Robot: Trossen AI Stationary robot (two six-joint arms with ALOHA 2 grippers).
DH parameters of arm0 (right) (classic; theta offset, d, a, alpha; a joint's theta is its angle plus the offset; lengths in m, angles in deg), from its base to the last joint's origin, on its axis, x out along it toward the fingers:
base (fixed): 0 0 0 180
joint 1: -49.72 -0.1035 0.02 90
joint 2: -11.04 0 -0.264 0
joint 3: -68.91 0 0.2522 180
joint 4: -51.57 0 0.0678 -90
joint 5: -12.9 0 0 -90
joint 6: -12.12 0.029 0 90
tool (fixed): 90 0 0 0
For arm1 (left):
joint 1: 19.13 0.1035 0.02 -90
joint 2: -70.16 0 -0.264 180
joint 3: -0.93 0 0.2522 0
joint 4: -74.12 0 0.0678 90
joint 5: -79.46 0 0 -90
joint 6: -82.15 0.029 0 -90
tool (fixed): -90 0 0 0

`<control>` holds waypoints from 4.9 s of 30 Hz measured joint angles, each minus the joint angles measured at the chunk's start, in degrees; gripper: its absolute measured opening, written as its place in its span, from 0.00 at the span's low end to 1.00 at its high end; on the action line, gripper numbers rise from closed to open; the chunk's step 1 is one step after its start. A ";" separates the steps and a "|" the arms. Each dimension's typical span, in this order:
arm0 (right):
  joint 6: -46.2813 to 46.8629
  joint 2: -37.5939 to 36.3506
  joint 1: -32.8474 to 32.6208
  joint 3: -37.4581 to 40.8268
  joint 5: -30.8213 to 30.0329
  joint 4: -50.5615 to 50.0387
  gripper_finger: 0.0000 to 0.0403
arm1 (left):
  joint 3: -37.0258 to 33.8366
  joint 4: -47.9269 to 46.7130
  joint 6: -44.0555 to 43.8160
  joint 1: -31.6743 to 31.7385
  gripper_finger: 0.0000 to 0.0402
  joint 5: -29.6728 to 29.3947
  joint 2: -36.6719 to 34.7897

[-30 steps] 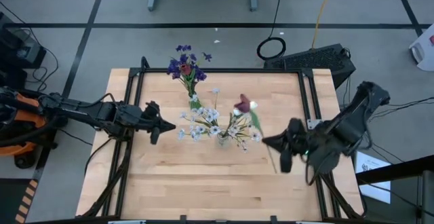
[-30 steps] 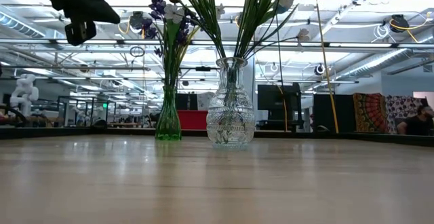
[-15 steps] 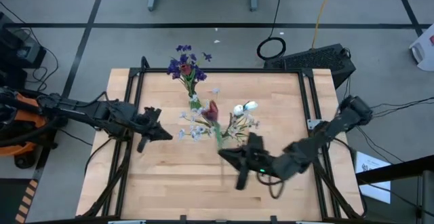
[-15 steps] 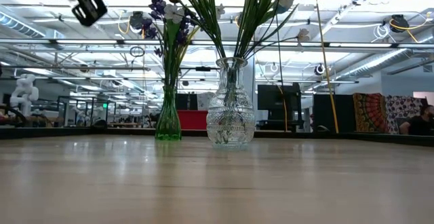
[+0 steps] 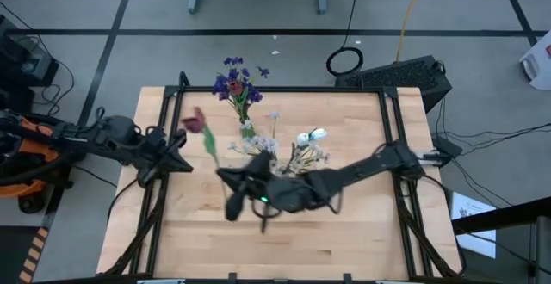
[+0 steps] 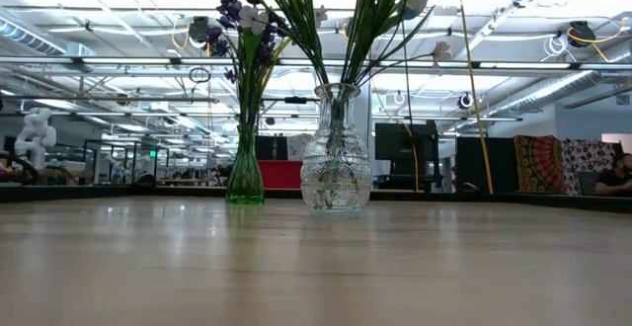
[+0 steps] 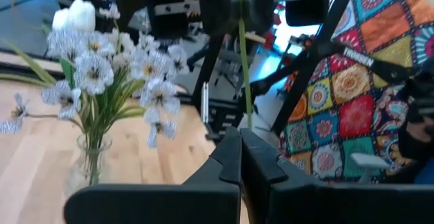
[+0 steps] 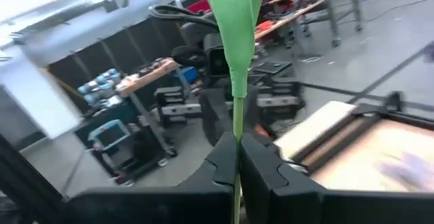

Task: Sort flowers into vase by color
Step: Put the red flower into the green vase

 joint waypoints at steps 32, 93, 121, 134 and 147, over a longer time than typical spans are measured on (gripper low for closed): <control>-0.19 10.52 9.98 -13.75 12.66 -5.56 0.00 | -0.07 8.53 -0.04 0.02 0.33 -8.53 8.44; 47.68 -45.92 -5.24 37.22 -11.34 -67.95 0.00 | -6.38 31.26 18.26 33.74 0.01 -18.21 28.59; 41.58 -49.79 -4.93 42.40 -11.16 -60.28 0.00 | -6.39 29.61 11.80 33.88 0.02 -18.37 43.14; 41.58 -49.77 -4.56 42.40 -11.34 -60.30 0.00 | -6.36 25.60 8.87 33.86 0.41 -14.98 42.01; 41.32 -49.74 -4.36 42.40 -11.78 -60.30 0.00 | -0.08 6.63 12.28 33.88 0.48 -15.04 31.50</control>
